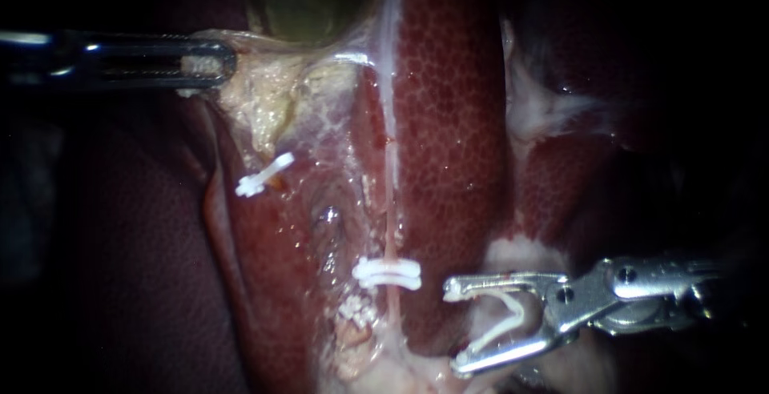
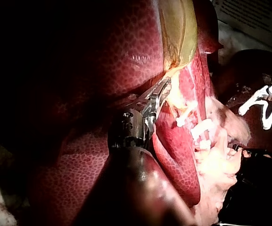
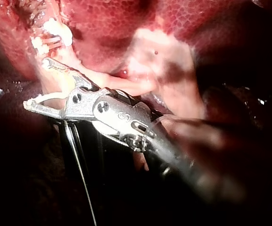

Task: Clipping third clip right tube

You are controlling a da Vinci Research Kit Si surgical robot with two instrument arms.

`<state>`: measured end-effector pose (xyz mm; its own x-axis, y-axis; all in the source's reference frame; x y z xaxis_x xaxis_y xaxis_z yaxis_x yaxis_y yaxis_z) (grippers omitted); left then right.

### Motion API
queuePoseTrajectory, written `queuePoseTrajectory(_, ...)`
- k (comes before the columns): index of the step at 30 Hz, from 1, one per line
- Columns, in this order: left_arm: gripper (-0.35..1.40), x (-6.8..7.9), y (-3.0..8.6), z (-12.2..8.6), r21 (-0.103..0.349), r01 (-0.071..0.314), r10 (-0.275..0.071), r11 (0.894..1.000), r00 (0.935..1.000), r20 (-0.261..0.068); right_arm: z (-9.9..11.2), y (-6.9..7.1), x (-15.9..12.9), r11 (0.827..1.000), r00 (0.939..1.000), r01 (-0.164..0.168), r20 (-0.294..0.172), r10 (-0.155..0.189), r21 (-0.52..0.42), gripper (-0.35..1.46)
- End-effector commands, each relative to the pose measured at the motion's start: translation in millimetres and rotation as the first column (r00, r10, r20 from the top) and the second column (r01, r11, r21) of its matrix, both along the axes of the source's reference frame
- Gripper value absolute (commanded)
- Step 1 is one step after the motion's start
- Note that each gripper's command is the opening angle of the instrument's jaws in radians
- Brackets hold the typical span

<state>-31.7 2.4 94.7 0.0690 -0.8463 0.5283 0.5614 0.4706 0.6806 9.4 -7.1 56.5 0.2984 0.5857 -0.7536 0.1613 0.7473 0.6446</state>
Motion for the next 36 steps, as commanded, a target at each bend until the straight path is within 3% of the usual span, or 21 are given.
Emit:
queuePoseTrajectory(1,-0.18,0.0,0.0,0.0,-0.001,0.001,-0.001,1.000,1.0000,-0.001,0.0,0.0,0.0,1.000,1.0000,0.000,0.000,0.000,0.000,0.60)
queuePoseTrajectory(11,-0.18,0.0,-0.2,0.0,-0.002,0.002,-0.002,1.000,1.0000,-0.002,0.2,0.1,0.2,1.000,1.0000,-0.002,0.001,0.002,0.000,0.60)
queuePoseTrajectory(19,-0.18,0.0,-0.2,0.0,-0.002,0.003,-0.003,1.000,1.0000,-0.003,2.1,0.8,1.1,1.000,0.9998,-0.020,0.007,0.020,-0.003,0.60)
queuePoseTrajectory(36,-0.18,-0.5,-0.5,0.3,-0.005,0.006,-0.006,1.000,1.0000,-0.006,8.9,5.2,3.4,0.996,0.9943,-0.092,0.056,0.091,0.006,0.60)
